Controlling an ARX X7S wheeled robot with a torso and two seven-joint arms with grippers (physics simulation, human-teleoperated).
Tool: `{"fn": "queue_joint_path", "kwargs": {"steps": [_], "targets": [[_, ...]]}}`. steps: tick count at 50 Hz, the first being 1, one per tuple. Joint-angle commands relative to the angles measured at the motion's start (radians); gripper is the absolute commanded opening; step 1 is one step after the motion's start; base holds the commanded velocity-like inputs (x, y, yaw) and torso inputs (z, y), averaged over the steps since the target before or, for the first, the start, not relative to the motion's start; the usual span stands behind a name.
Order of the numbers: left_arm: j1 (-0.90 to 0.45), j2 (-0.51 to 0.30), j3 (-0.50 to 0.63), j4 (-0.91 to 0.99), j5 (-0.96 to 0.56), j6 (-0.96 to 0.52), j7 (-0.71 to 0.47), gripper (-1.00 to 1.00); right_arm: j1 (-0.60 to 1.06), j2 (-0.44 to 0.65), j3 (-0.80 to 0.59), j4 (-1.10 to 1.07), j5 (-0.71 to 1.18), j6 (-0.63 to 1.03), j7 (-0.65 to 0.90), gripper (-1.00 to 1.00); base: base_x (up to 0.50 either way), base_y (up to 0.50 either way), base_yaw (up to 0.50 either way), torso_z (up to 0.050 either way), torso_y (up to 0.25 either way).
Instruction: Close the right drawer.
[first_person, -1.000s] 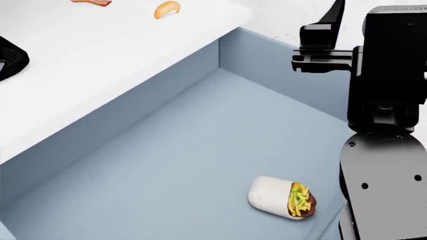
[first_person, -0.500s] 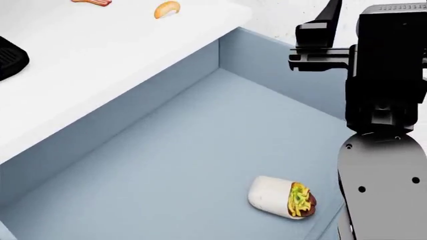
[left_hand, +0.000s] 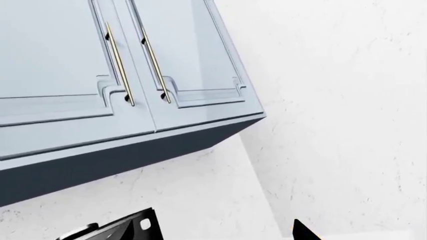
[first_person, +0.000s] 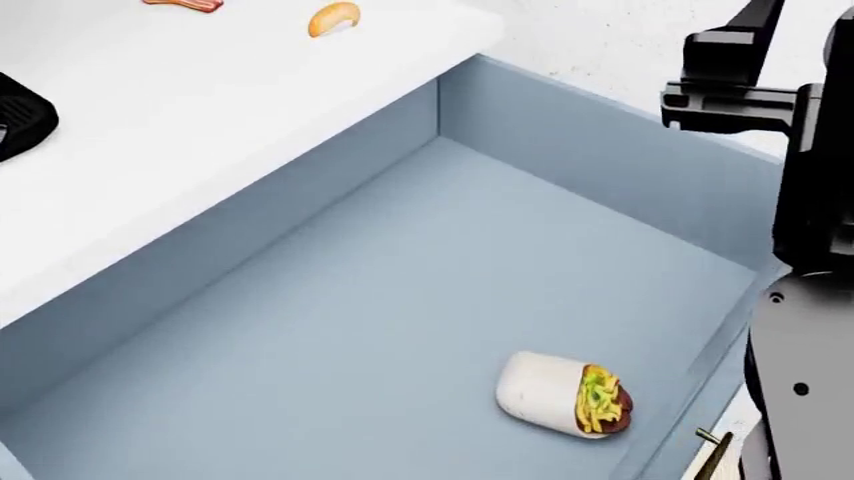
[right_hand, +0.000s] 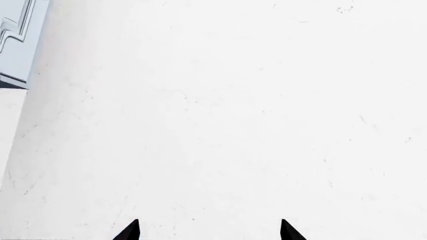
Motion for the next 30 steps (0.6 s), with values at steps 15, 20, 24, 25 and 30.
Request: {"fn": "queue_joint_path", "kwargs": {"steps": [15,20,24,25,30], "targets": [[0.008,-0.01,-0.008,0.032,-0.011,-0.015,-0.002,1.0,-0.054,-0.009,0.006,0.156,-0.023,-0.086,0.019,1.0,0.0,0.0,0.0,0.0,0.0],[0.016,-0.011,-0.011,0.029,-0.011,-0.009,-0.003,1.0,-0.072,-0.016,0.0,0.201,-0.03,-0.11,0.024,1.0,0.0,0.0,0.0,0.0,0.0],[0.015,-0.015,-0.015,0.037,-0.014,-0.017,-0.003,1.0,-0.086,-0.021,-0.003,0.234,-0.034,-0.129,0.026,1.0,0.0,0.0,0.0,0.0,0.0],[0.016,-0.014,-0.015,0.038,-0.015,-0.016,-0.004,1.0,-0.089,-0.023,-0.003,0.246,-0.035,-0.134,0.027,1.0,0.0,0.0,0.0,0.0,0.0],[0.018,-0.013,-0.012,0.035,-0.013,-0.012,-0.005,1.0,-0.101,-0.027,-0.004,0.29,-0.037,-0.155,0.03,1.0,0.0,0.0,0.0,0.0,0.0]]}}
